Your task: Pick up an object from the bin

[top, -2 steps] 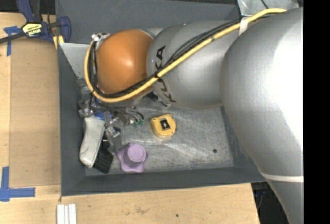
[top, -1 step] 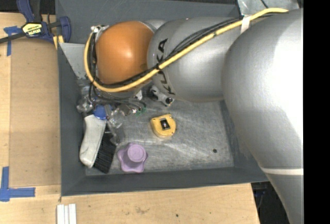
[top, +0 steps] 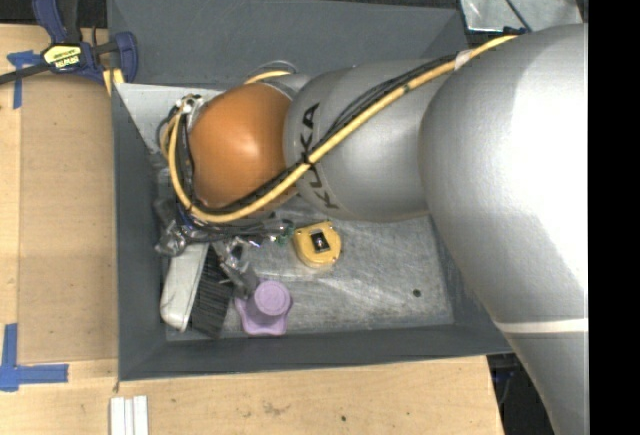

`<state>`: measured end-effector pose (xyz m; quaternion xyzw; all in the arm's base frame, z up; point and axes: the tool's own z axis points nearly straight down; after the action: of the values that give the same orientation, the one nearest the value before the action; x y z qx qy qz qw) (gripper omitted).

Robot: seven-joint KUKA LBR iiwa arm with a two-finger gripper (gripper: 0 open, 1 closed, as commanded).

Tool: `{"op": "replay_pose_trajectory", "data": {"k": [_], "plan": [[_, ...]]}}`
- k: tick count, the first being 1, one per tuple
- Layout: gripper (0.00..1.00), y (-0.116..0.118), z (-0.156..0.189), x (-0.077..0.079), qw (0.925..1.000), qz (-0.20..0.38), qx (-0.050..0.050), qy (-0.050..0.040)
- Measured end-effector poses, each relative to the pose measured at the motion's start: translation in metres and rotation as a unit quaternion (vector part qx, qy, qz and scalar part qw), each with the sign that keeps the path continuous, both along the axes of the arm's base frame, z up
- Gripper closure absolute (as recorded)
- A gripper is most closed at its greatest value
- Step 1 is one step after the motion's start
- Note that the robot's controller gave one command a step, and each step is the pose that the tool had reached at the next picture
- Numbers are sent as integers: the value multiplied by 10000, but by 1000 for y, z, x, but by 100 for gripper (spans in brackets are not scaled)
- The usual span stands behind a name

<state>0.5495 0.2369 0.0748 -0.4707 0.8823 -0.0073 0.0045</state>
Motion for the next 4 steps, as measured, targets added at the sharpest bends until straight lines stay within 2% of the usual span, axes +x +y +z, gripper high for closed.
{"op": "replay_pose_trajectory", "data": {"k": [1, 3, 4], "plan": [[100, 3, -3, 37, 10000, 21, -14, 87], [100, 3, 0, 36, 10000, 15, -8, 94], [100, 3, 17, 34, 9999, 5, 9, 109]]}}
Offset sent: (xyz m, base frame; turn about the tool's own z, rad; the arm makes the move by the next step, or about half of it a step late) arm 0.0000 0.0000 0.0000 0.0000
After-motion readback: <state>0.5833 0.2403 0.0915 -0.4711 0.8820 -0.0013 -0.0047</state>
